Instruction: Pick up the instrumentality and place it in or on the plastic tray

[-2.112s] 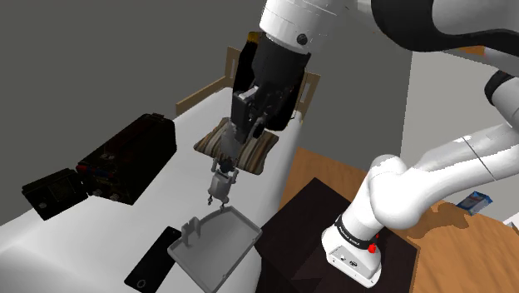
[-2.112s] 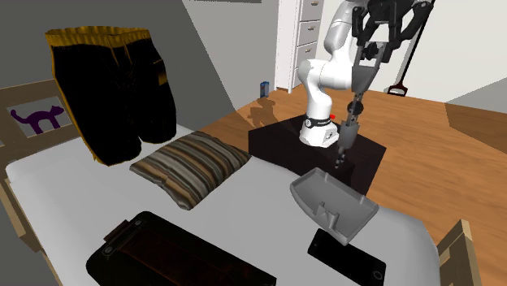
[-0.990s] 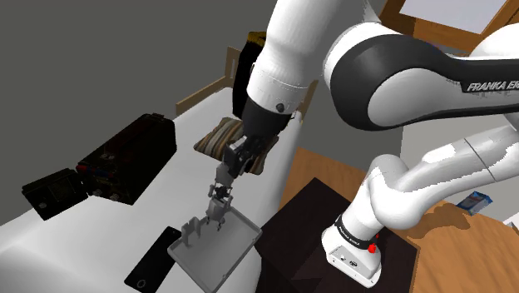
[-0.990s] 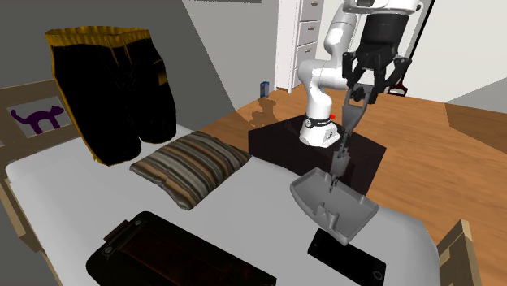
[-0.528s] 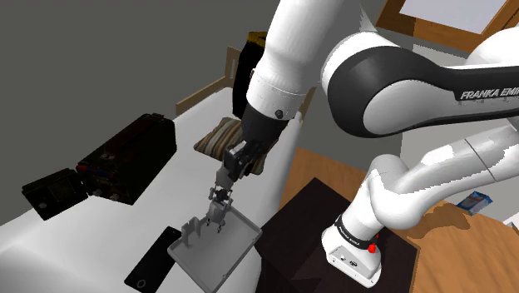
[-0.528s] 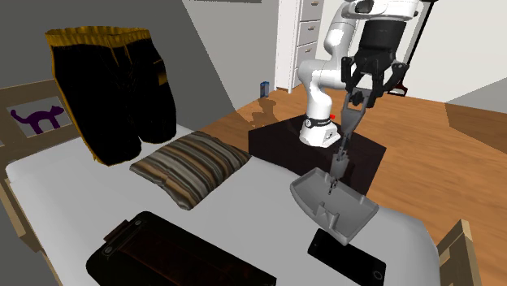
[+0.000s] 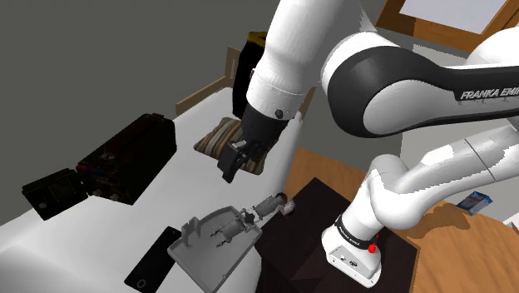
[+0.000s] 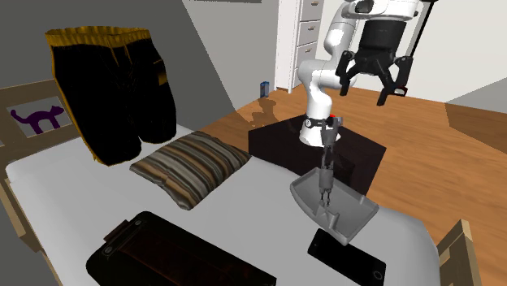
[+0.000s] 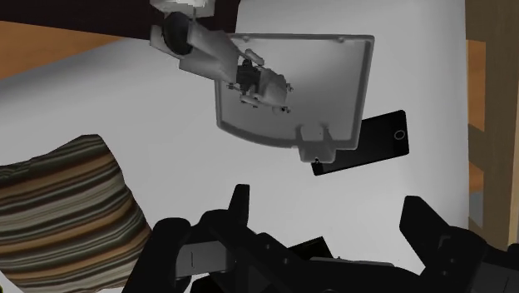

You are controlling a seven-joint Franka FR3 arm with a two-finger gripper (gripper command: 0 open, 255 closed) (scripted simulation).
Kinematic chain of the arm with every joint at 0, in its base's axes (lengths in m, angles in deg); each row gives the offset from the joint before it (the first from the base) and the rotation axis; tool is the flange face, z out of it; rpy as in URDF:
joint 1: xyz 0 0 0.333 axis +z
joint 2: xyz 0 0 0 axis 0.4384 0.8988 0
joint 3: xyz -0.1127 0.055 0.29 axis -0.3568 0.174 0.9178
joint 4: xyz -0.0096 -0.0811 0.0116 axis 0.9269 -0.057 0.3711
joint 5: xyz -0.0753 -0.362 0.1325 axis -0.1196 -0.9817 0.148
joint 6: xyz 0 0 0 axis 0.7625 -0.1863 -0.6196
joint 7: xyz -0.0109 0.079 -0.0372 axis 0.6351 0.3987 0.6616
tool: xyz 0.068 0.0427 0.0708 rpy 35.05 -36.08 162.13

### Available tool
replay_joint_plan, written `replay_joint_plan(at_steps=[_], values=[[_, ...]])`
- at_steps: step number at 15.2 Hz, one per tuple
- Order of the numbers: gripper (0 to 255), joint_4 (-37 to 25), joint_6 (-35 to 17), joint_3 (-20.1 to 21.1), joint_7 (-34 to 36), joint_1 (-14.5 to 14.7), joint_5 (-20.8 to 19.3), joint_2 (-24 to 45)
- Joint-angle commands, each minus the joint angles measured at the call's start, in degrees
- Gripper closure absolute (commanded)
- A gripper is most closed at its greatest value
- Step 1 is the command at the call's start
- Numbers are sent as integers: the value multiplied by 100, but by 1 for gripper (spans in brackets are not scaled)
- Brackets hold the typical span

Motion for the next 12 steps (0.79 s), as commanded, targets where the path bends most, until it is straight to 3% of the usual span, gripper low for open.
replay_joint_plan(at_steps=[1,4,12], values=[[0,-161,198,-39,0,0,-12,-37],[0,-649,740,-134,8,-11,-54,-90],[0,-649,740,-134,8,-11,-55,-90]])
